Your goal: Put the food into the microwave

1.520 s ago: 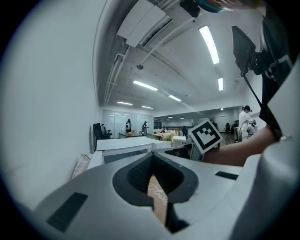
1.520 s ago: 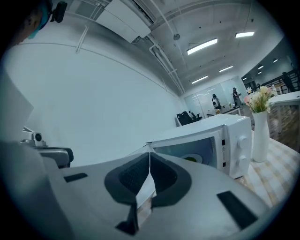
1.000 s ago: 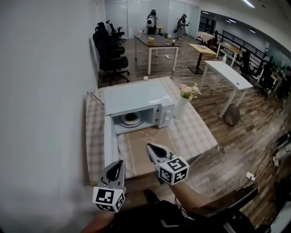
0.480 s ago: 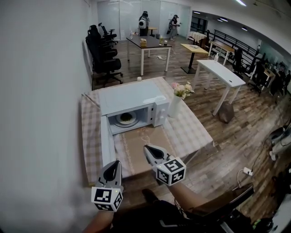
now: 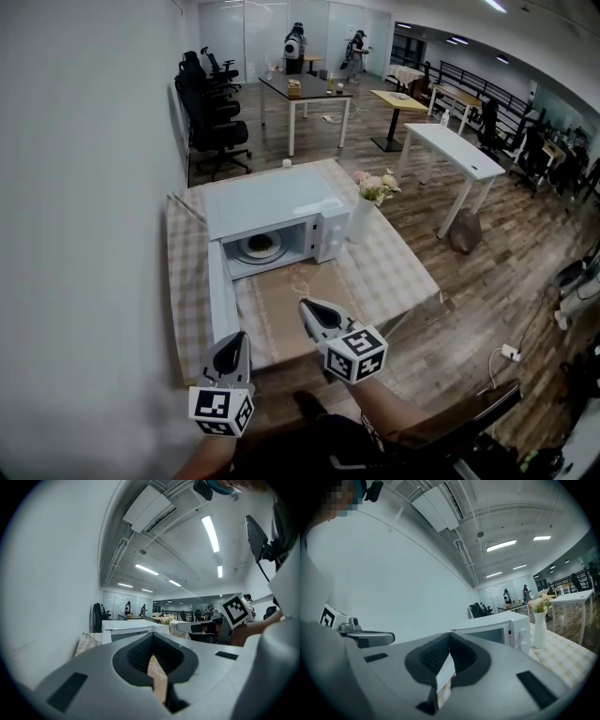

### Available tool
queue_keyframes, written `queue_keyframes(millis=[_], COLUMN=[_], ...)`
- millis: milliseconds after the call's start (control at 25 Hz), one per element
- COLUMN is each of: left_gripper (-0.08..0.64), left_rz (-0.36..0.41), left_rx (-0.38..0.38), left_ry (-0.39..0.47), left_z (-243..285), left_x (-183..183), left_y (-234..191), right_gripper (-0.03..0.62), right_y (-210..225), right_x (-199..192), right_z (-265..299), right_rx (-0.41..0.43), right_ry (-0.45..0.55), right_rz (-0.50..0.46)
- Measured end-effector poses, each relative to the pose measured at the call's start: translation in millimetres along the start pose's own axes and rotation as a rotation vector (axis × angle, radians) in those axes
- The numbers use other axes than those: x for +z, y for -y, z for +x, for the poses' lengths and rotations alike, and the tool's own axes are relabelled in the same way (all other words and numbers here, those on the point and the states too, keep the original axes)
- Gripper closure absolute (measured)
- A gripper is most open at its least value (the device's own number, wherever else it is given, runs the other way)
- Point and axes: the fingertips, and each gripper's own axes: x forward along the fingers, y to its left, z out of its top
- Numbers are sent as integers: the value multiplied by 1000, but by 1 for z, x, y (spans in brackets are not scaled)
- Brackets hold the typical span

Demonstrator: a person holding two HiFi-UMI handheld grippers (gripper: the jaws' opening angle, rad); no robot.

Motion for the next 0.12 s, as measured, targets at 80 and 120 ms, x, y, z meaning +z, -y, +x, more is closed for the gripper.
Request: queue_keyframes(millis=[80,120], left_gripper=[552,552], left_rz=[-5,-6], left_rx=[2,2], left_ry=[0,0], left_z=[0,0], left_x=[0,0], left_y=[-2,-2], right_gripper=[584,584], right_y=[-1,-1], right_x=[1,1], right_z=[1,1], right_rx=[-1,-2], right_ry=[1,2], right_rz=[3,5])
